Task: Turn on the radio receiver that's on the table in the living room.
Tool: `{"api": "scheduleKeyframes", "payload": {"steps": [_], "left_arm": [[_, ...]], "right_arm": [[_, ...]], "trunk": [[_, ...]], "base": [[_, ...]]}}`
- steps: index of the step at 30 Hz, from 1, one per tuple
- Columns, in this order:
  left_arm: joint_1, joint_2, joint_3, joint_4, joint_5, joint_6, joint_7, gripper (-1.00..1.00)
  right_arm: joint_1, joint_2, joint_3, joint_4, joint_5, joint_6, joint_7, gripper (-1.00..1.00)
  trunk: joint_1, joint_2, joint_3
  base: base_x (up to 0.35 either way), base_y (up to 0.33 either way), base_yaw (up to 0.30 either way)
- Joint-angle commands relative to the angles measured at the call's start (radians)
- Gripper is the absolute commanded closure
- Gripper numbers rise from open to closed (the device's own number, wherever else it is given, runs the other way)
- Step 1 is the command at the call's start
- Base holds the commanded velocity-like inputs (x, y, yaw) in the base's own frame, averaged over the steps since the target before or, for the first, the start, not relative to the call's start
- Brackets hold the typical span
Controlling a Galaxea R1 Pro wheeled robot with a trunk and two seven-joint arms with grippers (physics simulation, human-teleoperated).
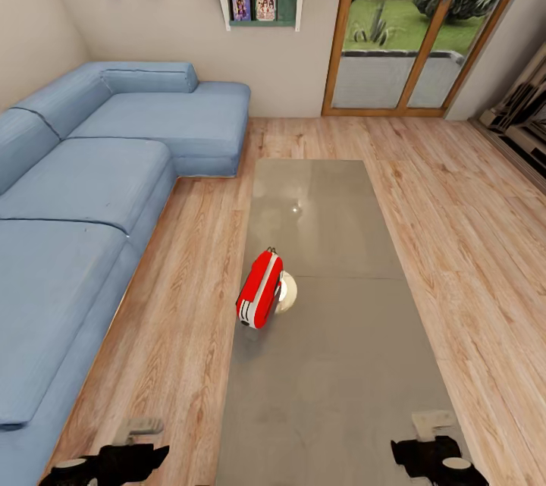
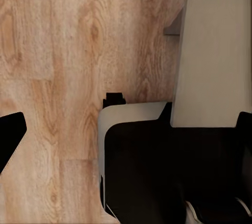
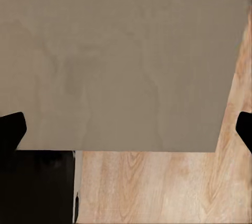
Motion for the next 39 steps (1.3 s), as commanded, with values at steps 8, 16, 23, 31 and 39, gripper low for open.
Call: {"api": "scheduleKeyframes", "payload": {"steps": [8,16,23,31,39], "left_arm": [[-0.052,0.002,0.0,-0.017,-0.001,0.064,0.0,-1.0],[-0.125,0.002,0.0,-0.014,0.002,0.082,0.0,-1.0],[-0.217,0.005,0.0,0.008,0.006,0.085,-0.001,-1.0],[-0.362,0.016,0.0,0.177,0.007,0.117,0.0,-1.0],[-0.433,0.019,0.0,0.34,0.003,0.09,0.0,-1.0]], "right_arm": [[-0.034,0.014,0.001,-0.087,0.088,0.041,0.001,-1.0],[-0.146,0.019,0.003,-0.094,0.1,0.127,0.006,-1.0],[-0.324,0.082,0.008,-0.088,0.101,0.235,0.01,-1.0],[-0.537,0.156,0.04,0.023,0.099,0.276,0.003,-1.0],[-0.722,0.256,0.065,0.22,0.103,0.276,-0.006,-1.0]], "trunk": [[0.0,0.0,0.0],[0.0,0.0,0.0],[0.0,0.0,0.0],[0.0,0.0,0.0],[0.0,0.0,0.0]], "base": [[0.0,0.0,0.0],[0.0,0.0,0.0],[0.0,0.0,0.0],[0.0,0.0,0.0],[0.0,0.0,0.0]]}}
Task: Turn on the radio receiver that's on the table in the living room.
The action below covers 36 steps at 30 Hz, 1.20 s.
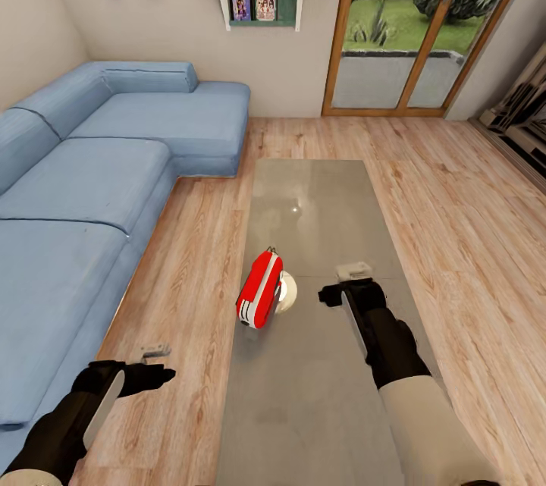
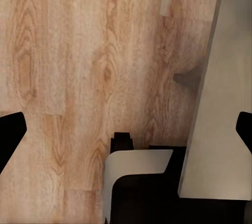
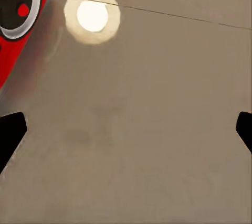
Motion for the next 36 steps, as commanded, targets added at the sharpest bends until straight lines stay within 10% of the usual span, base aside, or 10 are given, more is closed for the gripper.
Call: {"api": "scheduleKeyframes", "payload": {"steps": [1,4,25,30,36], "left_arm": [[-0.002,0.0,0.0,0.009,0.0,-0.008,0.0,-1.0],[-0.006,0.002,0.0,0.049,0.001,-0.043,0.0,-1.0],[-0.009,0.031,0.0,0.116,-0.003,-0.092,0.003,-1.0],[-0.01,0.029,0.001,0.116,-0.002,-0.091,0.003,-1.0],[-0.01,0.029,0.001,0.116,-0.002,-0.091,0.003,-1.0]], "right_arm": [[-0.015,0.01,0.0,0.016,0.001,0.0,0.0,-1.0],[-0.065,0.041,0.002,0.07,0.002,-0.002,-0.001,-1.0],[-0.304,0.041,0.065,0.153,-0.021,0.034,-0.024,-1.0],[-0.39,0.041,0.065,0.234,-0.167,0.035,-0.026,-1.0],[-0.416,0.041,0.068,0.429,-0.204,-0.088,-0.049,-1.0]], "trunk": [[0.0,0.0,0.0],[0.0,0.0,0.0],[0.0,0.0,0.0],[0.0,0.0,0.0],[0.0,0.0,0.0]], "base": [[0.0,0.0,0.0],[0.0,0.0,0.0],[0.0,0.0,0.0],[0.0,0.0,0.0],[0.0,0.0,0.0]]}}
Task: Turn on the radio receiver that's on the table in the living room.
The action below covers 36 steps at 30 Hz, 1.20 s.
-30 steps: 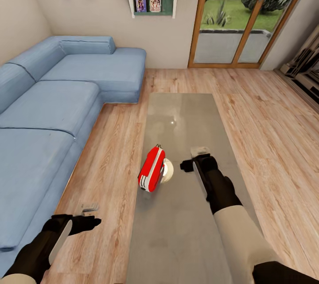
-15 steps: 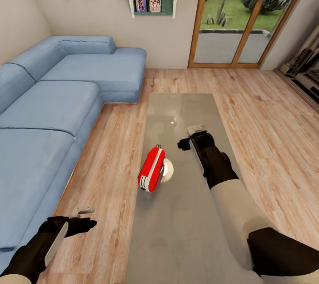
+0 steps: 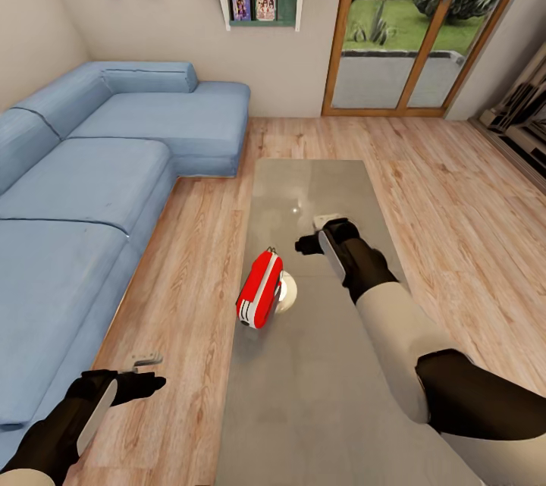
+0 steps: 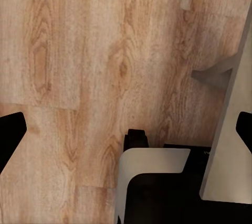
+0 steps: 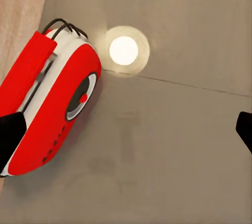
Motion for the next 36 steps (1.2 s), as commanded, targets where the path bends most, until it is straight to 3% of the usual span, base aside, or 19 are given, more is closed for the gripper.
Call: {"api": "scheduleKeyframes", "payload": {"steps": [1,9,18,29,36], "left_arm": [[0.0,0.0,0.0,0.0,0.0,0.0,0.0,-1.0],[0.0,0.001,0.0,-0.002,0.001,0.007,-0.002,-1.0],[0.0,0.002,0.0,-0.003,0.002,0.011,-0.002,-1.0],[0.0,0.002,-0.001,-0.005,0.002,0.01,0.0,-1.0],[0.0,0.002,-0.001,-0.005,0.002,0.009,0.0,-1.0]], "right_arm": [[0.0,0.0,0.002,0.003,0.0,-0.004,-0.002,-1.0],[-0.002,0.0,0.046,-0.02,-0.001,-0.002,-0.007,-1.0],[-0.002,0.0,0.048,-0.145,-0.001,0.13,-0.031,-1.0],[-0.002,0.0,0.048,-0.152,-0.002,0.144,-0.03,-1.0],[-0.002,0.0,0.048,-0.152,-0.002,0.143,-0.03,-1.0]], "trunk": [[0.0,0.0,0.0],[0.0,0.0,0.0],[0.0,0.0,0.0],[0.0,0.0,0.0],[0.0,0.0,0.0]], "base": [[0.0,0.0,0.0],[0.0,0.0,0.0],[0.0,0.0,0.069],[0.0,0.0,0.255],[0.0,0.0,0.049]]}}
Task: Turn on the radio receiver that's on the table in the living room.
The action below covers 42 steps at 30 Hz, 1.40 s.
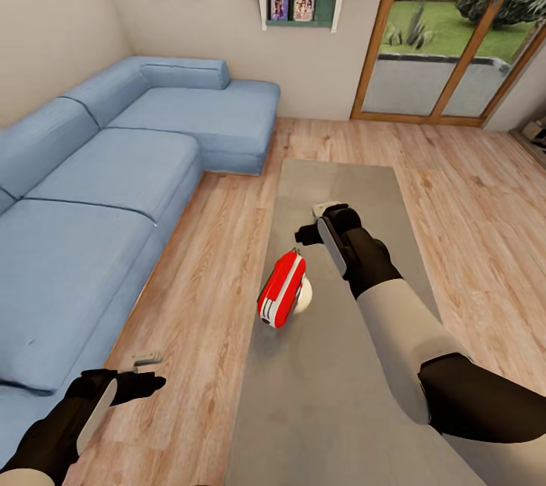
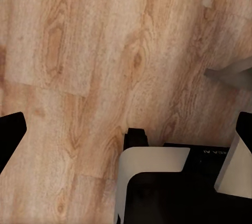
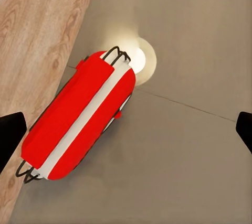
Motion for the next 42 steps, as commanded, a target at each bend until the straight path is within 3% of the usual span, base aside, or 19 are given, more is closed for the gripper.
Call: {"api": "scheduleKeyframes", "payload": {"steps": [1,14,27,42], "left_arm": [[0.0,0.0,0.0,0.0,0.0,0.0,0.0,-1.0],[0.0,0.0,0.001,-0.002,0.0,0.0,-0.002,-1.0],[0.0,0.0,0.001,-0.003,0.0,-0.001,-0.002,-1.0],[0.0,0.0,0.001,-0.004,0.0,-0.002,-0.003,-1.0]], "right_arm": [[0.0,0.0,0.0,0.0,0.0,0.0,0.0,-1.0],[0.0,0.0,-0.001,0.0,0.0,0.001,0.0,-1.0],[0.0,0.0,-0.002,0.0,0.0,0.0,0.002,-1.0],[0.0,0.0,-0.003,0.001,-0.001,0.0,0.006,-1.0]], "trunk": [[0.0,0.0,0.0],[0.0,0.0,0.0],[0.0,0.0,0.0],[0.0,0.0,-0.001]], "base": [[0.0,0.0,0.008],[0.0,0.0,0.008],[0.0,0.0,0.206],[0.0,0.0,0.013]]}}
